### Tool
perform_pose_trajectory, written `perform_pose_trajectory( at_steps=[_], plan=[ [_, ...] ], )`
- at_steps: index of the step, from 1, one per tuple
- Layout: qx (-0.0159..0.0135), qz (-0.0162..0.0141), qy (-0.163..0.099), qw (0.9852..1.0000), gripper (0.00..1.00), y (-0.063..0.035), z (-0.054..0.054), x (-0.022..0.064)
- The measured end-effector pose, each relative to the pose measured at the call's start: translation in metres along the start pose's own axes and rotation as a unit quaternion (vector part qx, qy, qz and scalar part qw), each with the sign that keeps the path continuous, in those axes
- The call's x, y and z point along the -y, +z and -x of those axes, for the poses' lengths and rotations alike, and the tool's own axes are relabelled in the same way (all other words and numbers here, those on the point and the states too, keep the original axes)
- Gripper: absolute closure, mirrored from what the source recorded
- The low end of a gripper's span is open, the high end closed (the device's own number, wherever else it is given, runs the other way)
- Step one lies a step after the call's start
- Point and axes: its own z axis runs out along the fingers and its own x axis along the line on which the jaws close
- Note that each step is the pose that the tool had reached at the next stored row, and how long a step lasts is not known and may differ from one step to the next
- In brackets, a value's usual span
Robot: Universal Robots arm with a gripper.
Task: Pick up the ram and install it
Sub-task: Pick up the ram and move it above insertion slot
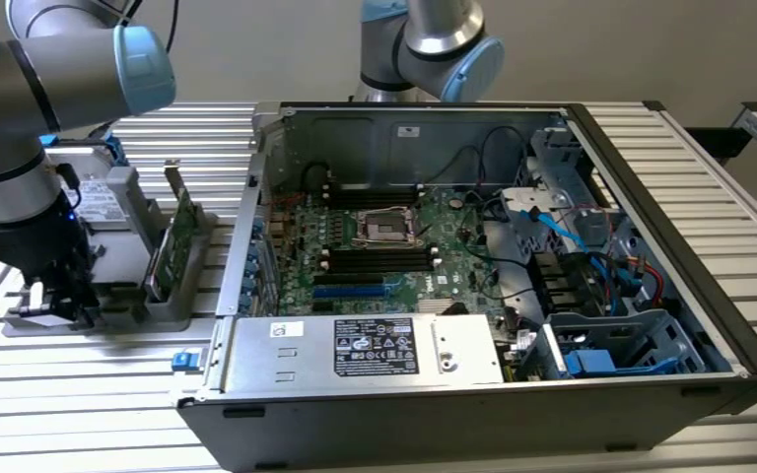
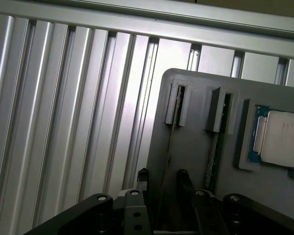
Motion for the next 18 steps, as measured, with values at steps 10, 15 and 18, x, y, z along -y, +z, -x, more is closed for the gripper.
perform_pose_trajectory(
  at_steps=[10,15,18],
  plan=[
    [0.0001,0.0003,0.000,1.0000,0.85,0.0000,-0.0001,0.0002],
    [0.0001,0.0004,0.000,1.0000,0.85,0.0000,-0.0001,0.0002],
    [0.0001,0.0004,0.000,1.0000,0.85,0.0000,-0.0001,0.0002]
  ],
)
